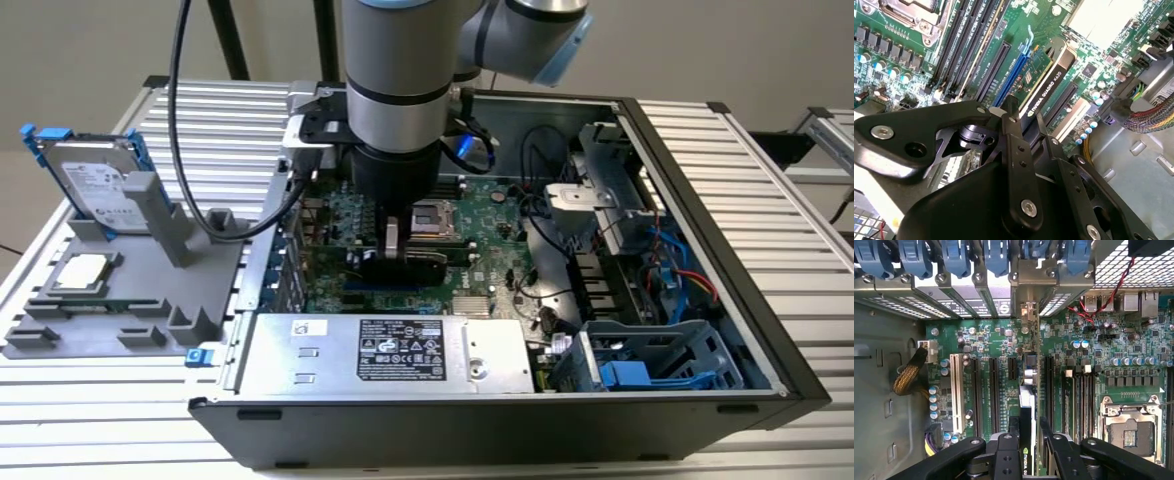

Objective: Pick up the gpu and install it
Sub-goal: 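Insert the gpu into the slot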

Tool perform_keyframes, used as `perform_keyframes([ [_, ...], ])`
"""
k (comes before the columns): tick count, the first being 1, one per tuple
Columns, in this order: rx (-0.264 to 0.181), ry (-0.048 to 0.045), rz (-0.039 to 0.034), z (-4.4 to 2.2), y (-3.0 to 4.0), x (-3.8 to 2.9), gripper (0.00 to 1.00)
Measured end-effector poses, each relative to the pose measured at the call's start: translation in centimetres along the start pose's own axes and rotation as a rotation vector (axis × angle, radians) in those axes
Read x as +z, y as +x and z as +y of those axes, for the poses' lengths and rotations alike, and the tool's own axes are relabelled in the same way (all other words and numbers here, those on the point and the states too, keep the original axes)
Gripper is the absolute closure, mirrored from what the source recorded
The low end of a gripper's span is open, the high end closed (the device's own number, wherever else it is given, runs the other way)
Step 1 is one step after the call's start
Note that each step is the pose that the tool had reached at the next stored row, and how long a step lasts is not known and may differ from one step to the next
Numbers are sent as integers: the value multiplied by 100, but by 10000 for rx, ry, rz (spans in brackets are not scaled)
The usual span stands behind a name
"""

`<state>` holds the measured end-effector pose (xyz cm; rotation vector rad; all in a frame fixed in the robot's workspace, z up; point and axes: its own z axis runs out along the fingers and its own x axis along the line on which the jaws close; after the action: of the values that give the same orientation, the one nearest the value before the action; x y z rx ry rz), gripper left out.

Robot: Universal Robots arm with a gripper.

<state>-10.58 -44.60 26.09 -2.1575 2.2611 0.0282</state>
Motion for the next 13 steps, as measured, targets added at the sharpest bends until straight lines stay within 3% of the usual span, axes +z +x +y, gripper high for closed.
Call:
perform_keyframes([
  [13, -1, 20, 4, 1, -18, 31, 100],
])
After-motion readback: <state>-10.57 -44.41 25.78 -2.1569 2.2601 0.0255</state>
